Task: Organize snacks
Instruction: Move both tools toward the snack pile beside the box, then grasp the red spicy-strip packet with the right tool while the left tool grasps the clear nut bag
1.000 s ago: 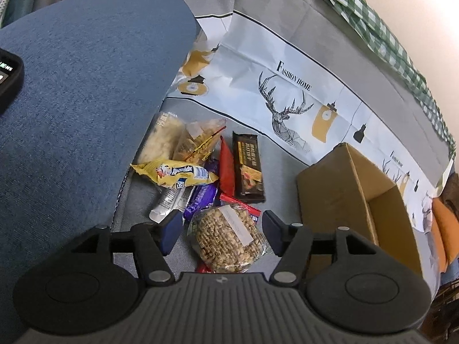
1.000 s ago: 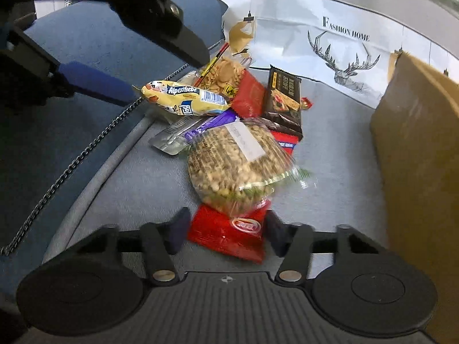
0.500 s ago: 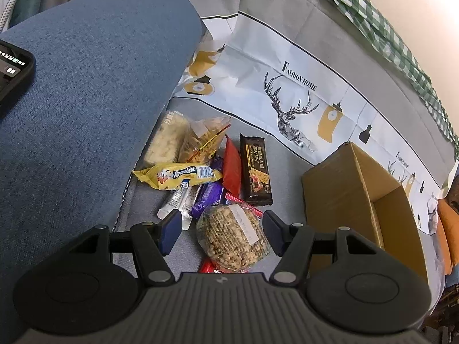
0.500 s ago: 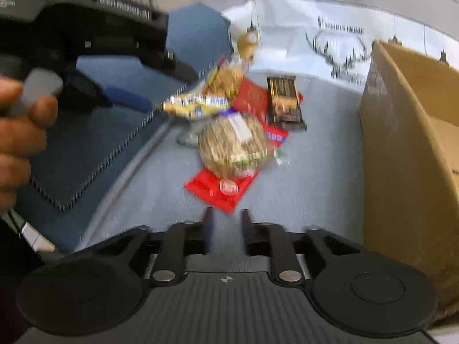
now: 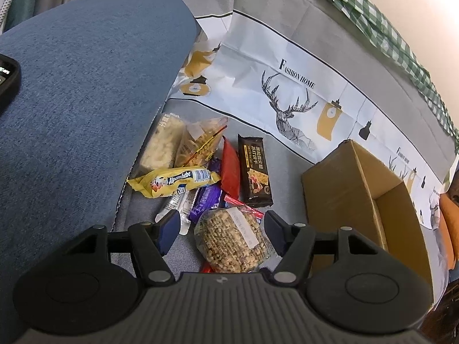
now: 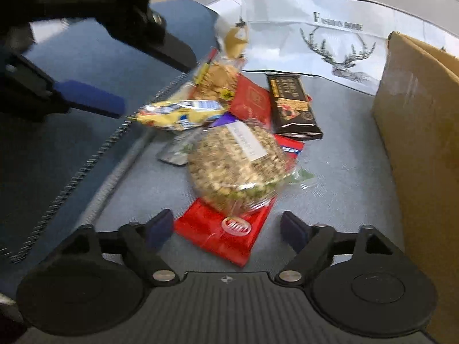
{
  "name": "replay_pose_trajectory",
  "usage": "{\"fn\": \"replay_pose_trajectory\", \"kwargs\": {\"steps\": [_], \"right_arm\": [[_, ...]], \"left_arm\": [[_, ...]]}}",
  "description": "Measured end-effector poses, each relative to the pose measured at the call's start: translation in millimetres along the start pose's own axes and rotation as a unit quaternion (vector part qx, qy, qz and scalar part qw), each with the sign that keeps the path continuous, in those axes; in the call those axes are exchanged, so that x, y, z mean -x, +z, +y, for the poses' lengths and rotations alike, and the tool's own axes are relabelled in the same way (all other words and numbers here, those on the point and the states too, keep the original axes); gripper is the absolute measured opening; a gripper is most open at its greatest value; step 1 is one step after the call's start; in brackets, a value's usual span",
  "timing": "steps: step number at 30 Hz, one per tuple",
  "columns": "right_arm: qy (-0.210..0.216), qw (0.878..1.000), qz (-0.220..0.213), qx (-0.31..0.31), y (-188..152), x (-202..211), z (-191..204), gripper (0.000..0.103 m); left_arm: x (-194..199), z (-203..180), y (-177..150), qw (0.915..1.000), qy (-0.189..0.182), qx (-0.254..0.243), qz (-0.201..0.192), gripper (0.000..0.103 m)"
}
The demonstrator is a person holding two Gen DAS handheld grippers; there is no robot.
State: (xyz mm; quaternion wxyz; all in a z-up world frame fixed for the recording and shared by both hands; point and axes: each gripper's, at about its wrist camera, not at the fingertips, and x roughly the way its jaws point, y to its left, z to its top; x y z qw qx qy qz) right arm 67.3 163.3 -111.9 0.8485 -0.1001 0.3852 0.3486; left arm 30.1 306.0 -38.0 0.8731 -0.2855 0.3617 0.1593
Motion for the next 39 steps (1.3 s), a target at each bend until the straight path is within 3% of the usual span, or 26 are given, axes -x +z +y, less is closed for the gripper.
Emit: {"fn": "replay_pose_trajectory", "kwargs": {"steps": [6, 8, 9, 10, 16, 23, 29, 35, 39], "right_arm": [[-0.015, 1.000, 0.010, 0.020, 4.4, -6.6, 2.7, 0.088], [-0.006, 1.000, 0.006, 0.029, 3.5, -3.3, 2.4, 0.073], [-0.008, 0.999, 0.003, 0.037, 3.8, -0.5, 2.9, 0.061], [-0.011, 0.999, 0.005, 0.040, 3.8, 1.6, 2.4, 0.056], [-0.004, 0.999, 0.026, 0.021, 0.9, 17.6, -13.3, 0.048], [0.018, 0.997, 0.077, 0.001, -8.4, 55.0, -24.9, 0.045], [0.046, 0.995, 0.094, 0.004, -21.8, 86.2, -33.6, 0.044], [0.056, 0.993, 0.099, 0.006, -35.6, 75.5, -41.1, 0.044], [0.058, 0.994, 0.090, 0.005, -33.8, 74.9, -42.4, 0.045]], "left_arm": [[-4.3, -0.1, 1.1, 1.0000, 0.003, -0.005, 0.004, 0.071], [-4.4, -1.2, 0.7, 1.0000, 0.005, -0.006, 0.004, 0.072], [-4.3, -2.1, 0.4, 0.9999, 0.006, -0.008, 0.004, 0.072], [-3.9, -2.9, 0.1, 0.9999, 0.007, -0.010, 0.003, 0.072], [-1.9, -2.1, -1.1, 0.9999, 0.010, -0.010, 0.002, 0.072], [-3.1, -4.1, -6.0, 0.9997, 0.009, -0.019, 0.013, 0.073], [-17.2, -11.7, -12.6, 0.9982, -0.011, -0.020, 0.056, 0.078], [-44.7, -40.1, -31.6, 0.9865, -0.025, -0.090, 0.134, 0.086], [-58.5, -58.0, -46.7, 0.9759, -0.013, -0.148, 0.160, 0.102]]}}
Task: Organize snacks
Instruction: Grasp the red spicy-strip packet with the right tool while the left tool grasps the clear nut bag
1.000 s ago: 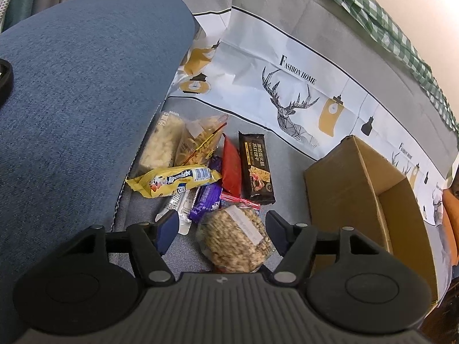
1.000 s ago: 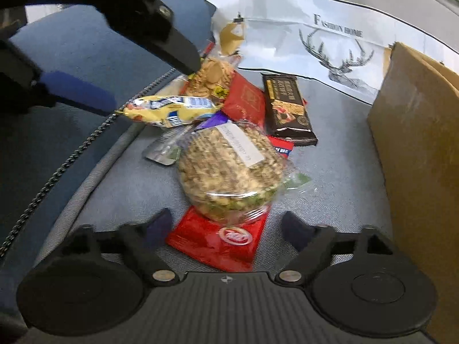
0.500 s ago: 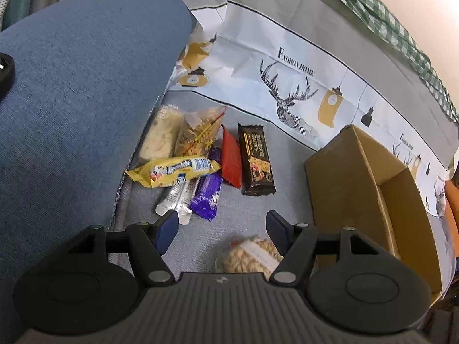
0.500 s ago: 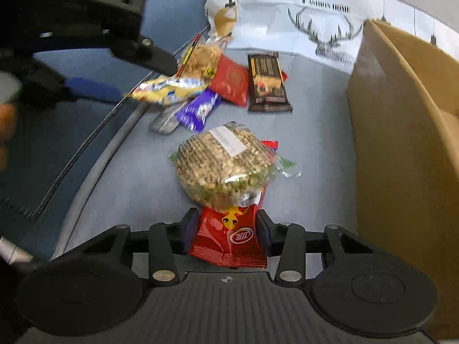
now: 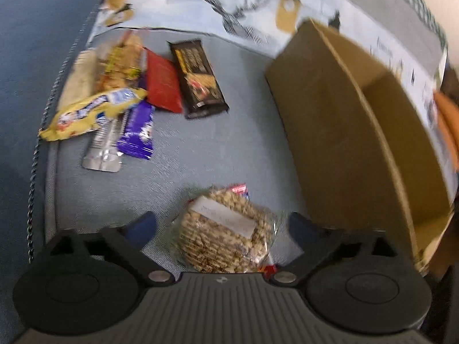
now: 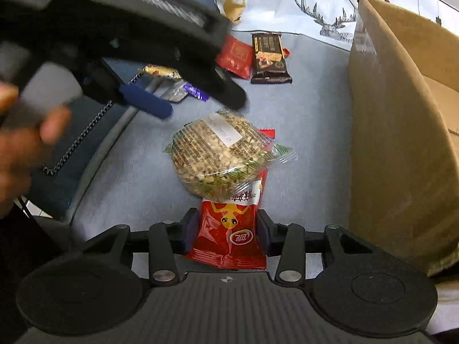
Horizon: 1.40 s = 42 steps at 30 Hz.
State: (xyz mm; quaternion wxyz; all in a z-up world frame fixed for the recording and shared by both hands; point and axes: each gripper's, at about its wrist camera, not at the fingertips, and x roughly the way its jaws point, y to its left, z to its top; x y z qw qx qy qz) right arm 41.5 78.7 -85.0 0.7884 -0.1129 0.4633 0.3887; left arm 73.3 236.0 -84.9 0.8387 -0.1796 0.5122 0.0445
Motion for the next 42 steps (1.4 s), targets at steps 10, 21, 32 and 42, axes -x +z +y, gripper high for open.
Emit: {"fn": "replay_pose_trajectory", "kwargs": {"steps": [10, 21, 32, 42], "right_arm": [[0.005, 1.000, 0.007, -0.001, 1.0, -3.8, 0.1, 0.050], [-0.002, 1.000, 0.005, 0.012, -0.7, -4.8, 3.0, 0.050], [-0.018, 1.000, -0.016, 0.000, 6.6, -7.0, -1.7, 0.071], [-0.044, 0.998, -0.013, 0.046, 6.8, -18.2, 10.2, 0.067]], "left_arm": [[-36.0, -24.7, -4.0, 0.9953, 0.048, -0.067, 0.050, 0.102], [-14.8, 11.2, 1.6, 0.9980, 0.062, 0.010, 0.008, 0.089], [-13.3, 44.3, 6.0, 0.9905, 0.113, 0.073, 0.026, 0.091], [-28.5, 36.4, 5.8, 0.9897, 0.125, 0.055, 0.043, 0.096]]}}
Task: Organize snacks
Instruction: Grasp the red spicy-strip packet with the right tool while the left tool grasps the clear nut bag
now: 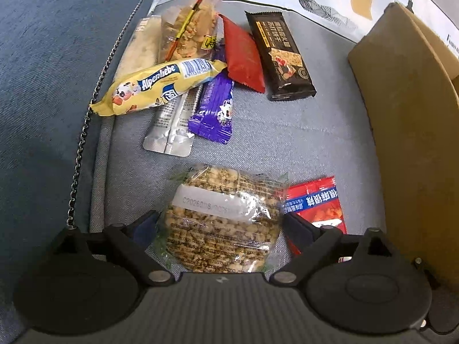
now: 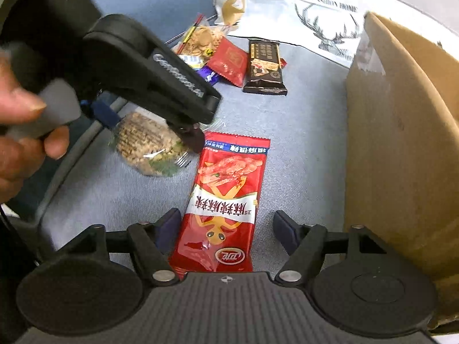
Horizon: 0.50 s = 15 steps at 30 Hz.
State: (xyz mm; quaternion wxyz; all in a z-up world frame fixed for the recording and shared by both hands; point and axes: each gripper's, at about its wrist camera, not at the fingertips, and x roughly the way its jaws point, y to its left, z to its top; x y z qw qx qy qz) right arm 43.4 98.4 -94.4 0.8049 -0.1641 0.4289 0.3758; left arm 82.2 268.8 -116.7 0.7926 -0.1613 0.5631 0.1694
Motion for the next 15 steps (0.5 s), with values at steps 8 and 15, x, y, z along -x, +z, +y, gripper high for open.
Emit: {"fn": "replay_pose_trajectory", "kwargs": {"steps": [8, 15], "right_arm": [[-0.010, 1.000, -0.021, 0.000, -0.6, 9.5, 0.8, 0.048], [-0.017, 1.000, -0.016, -0.014, -2.1, 8.2, -1.4, 0.048]], "left_arm": [[4.1, 3.4, 2.1, 0.9999, -0.006, 0.005, -0.012, 0.089], [7.0, -0.1, 0.8, 0.9994, -0.032, -0.003, -0.015, 0.088]]}}
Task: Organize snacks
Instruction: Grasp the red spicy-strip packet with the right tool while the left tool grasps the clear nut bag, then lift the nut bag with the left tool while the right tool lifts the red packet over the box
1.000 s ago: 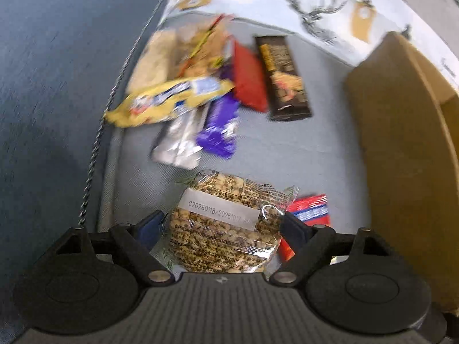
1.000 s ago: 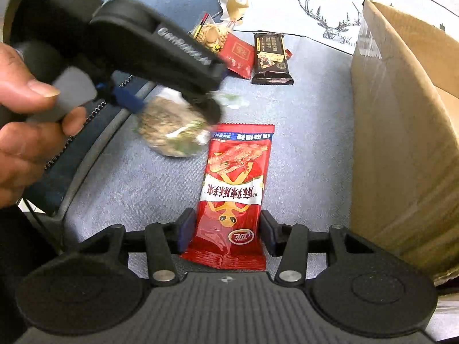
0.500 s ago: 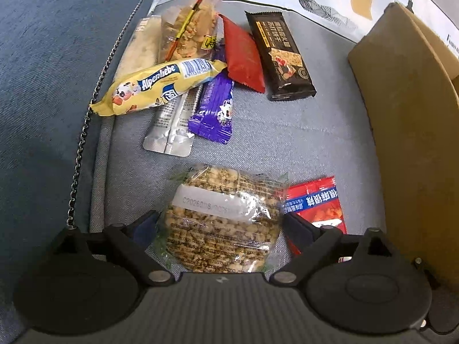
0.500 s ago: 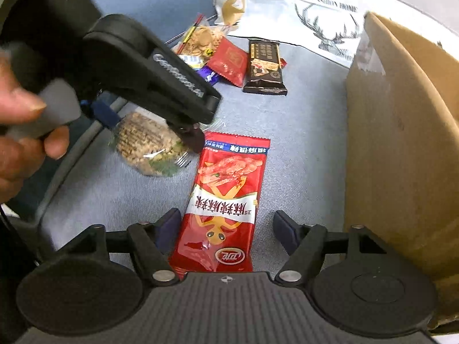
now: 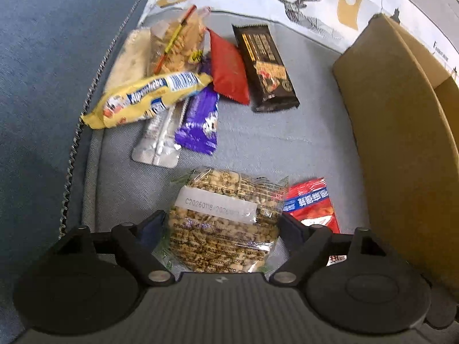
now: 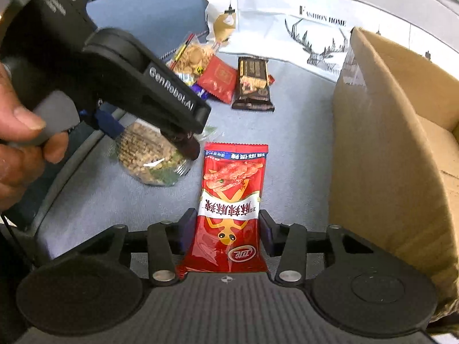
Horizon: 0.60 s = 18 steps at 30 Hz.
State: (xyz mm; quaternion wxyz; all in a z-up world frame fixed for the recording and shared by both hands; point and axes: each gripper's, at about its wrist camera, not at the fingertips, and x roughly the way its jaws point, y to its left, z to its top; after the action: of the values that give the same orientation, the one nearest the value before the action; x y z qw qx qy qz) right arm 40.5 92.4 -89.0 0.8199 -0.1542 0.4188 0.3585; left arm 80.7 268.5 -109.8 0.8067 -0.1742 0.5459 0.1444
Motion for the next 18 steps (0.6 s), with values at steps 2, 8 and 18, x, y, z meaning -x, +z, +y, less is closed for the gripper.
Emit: {"fn": "replay_pose_trajectory", "kwargs": {"steps": [2, 8, 18], "right_arm": [[-0.001, 1.000, 0.007, -0.002, 1.1, -4.3, -0.4, 0.048], [-0.002, 1.000, 0.007, -0.001, 2.4, -4.0, 0.4, 0.048], [0.002, 0.998, -0.059, 0.000, 2.9, 26.6, 1.4, 0.047]], "left_arm": [[-3.0, -3.8, -1.9, 0.9999, 0.004, -0.010, 0.007, 0.089], [-4.5, -9.1, -2.6, 0.9995, 0.011, -0.029, -0.004, 0.088], [39.5, -4.4, -1.6, 0.9926, -0.038, -0.010, -0.115, 0.084]]}}
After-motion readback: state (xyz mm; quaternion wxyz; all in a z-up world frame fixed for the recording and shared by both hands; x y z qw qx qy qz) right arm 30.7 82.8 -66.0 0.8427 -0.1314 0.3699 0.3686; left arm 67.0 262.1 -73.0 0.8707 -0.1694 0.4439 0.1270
